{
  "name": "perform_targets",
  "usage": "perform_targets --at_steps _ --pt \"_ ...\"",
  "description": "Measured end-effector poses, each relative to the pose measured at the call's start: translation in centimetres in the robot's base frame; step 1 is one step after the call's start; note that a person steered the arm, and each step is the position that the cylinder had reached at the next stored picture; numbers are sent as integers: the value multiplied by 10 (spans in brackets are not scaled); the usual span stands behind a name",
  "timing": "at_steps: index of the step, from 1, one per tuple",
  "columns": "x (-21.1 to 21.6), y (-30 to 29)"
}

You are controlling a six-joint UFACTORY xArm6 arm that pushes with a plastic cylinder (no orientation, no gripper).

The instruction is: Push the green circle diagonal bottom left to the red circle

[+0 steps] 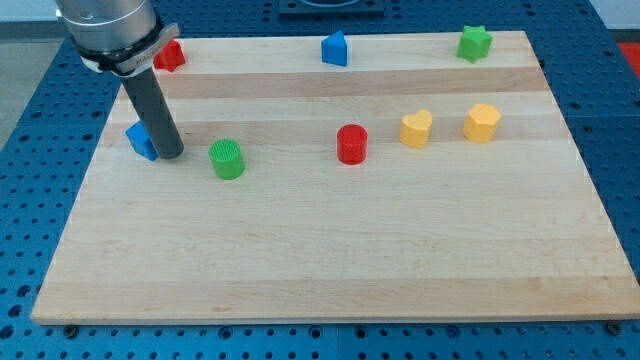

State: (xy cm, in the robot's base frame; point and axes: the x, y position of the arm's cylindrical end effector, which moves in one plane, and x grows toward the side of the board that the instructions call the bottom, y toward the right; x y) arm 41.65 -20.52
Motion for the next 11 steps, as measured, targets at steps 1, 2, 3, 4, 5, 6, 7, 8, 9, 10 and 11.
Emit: perform_targets --at_steps 1,2,3,4,5,6,7,8,9,10,11 --pt "0 -7" --pt "0 -8" --pt "0 7" --pt "0 34" --pt "0 43" --pt "1 43" --pt "21 45" --pt "40 55" --pt "40 74" --pt "40 102" --pt "40 117"
